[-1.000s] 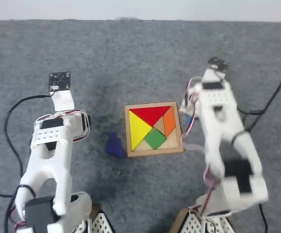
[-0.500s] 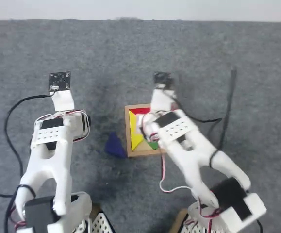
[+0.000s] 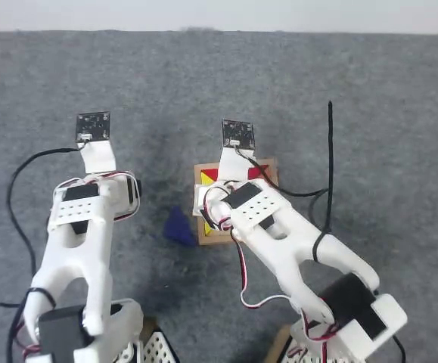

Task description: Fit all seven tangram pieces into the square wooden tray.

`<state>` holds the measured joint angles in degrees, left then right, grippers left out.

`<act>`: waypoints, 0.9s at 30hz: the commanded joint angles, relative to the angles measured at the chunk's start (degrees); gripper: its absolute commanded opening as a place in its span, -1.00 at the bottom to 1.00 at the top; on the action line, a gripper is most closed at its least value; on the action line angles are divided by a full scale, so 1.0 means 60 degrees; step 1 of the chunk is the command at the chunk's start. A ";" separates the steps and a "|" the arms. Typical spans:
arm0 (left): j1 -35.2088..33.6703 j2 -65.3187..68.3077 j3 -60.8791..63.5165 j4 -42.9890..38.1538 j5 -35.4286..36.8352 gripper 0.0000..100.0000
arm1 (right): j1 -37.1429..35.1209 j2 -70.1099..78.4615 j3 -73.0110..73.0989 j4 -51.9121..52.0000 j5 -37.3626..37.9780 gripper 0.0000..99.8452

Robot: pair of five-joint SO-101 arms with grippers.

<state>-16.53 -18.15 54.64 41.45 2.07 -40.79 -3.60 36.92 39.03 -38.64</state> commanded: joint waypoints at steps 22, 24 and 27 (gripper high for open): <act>0.0000 -0.0059 -0.0183 -0.0044 0.0103 -0.64 | 0.0872 -0.2264 -0.0557 0.0769 0.4513 -1.00; 0.0000 -0.0044 -0.0183 -0.0059 0.0103 -0.64 | 0.0799 -0.1766 -0.0615 0.0359 0.5289 -0.97; 0.0000 -0.0029 -0.0183 -0.0059 0.0103 -0.64 | 0.0696 -0.0886 -0.1026 0.0081 0.5421 -0.99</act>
<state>-16.53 -18.15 54.64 41.45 2.07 -36.57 -13.45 36.40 42.90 -9.71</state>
